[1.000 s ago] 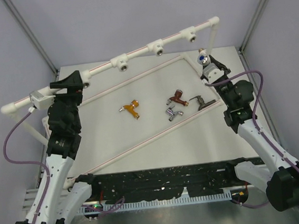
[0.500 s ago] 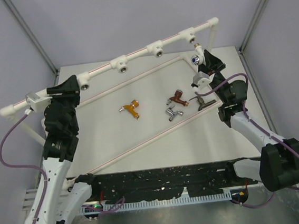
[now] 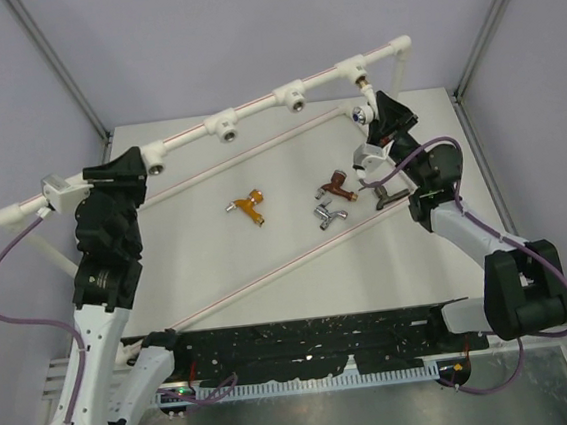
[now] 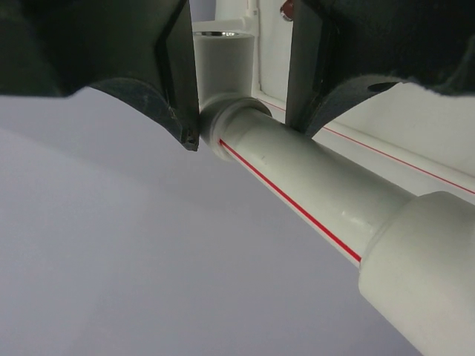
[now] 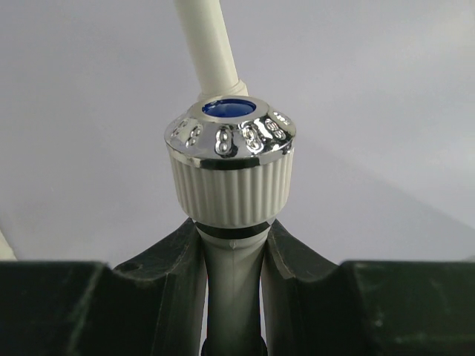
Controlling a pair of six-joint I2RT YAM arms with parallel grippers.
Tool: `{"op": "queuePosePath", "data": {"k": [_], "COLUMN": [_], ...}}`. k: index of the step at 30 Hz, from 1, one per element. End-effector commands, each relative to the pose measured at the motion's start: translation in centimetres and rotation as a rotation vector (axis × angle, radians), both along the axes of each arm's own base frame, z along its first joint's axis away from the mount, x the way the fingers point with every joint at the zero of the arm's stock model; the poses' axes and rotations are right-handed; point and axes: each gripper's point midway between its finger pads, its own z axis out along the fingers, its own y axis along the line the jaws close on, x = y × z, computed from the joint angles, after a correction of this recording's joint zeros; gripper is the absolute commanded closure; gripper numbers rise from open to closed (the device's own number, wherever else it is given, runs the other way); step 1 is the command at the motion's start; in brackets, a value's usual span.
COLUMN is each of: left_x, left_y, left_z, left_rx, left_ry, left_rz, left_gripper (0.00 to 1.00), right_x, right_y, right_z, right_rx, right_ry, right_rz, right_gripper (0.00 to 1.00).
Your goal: Install the water faucets
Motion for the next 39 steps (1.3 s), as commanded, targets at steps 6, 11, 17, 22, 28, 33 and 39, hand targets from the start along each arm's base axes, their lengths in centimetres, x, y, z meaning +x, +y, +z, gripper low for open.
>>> {"op": "queuePosePath", "data": {"k": [6,11,17,22,28,33,39], "left_x": [-1.7,-1.4,-1.4,-1.4,-1.4,-1.3,-1.1], "left_y": [1.1,0.5,0.0,-0.2,-0.3,-0.8,-1.3], "left_z": [2.2,2.1,2.1,2.4,2.6,2.7,2.5], "left_rx": [0.247,0.268,0.274,0.278,0.28,0.279,0.293], "left_ry": [0.016,0.026,0.023,0.015,0.004,-0.003,-0.001], "left_rz": [0.018,-0.016,-0.046,-0.055,-0.064,-0.088,-0.114], "left_gripper": [0.83,0.83,0.86,0.88,0.89,0.91,0.92], "right_x": [-1.8,-1.3,-0.3,0.4,1.0,1.1,0.5], "right_y": [0.4,0.5,0.3,0.3,0.3,0.2,0.2], "right_z": [5.5,5.2,4.7,3.9,2.6,2.6,4.2], "right_rx": [-0.086,-0.114,-0.159,-0.204,-0.239,-0.244,-0.261], "right_ry": [-0.238,-0.24,-0.227,-0.208,-0.147,-0.142,-0.144], "right_rz": [0.0,-0.008,-0.044,-0.068,-0.077,-0.085,-0.098], "right_gripper": [0.95,0.95,0.95,0.95,0.95,0.95,0.95]}}
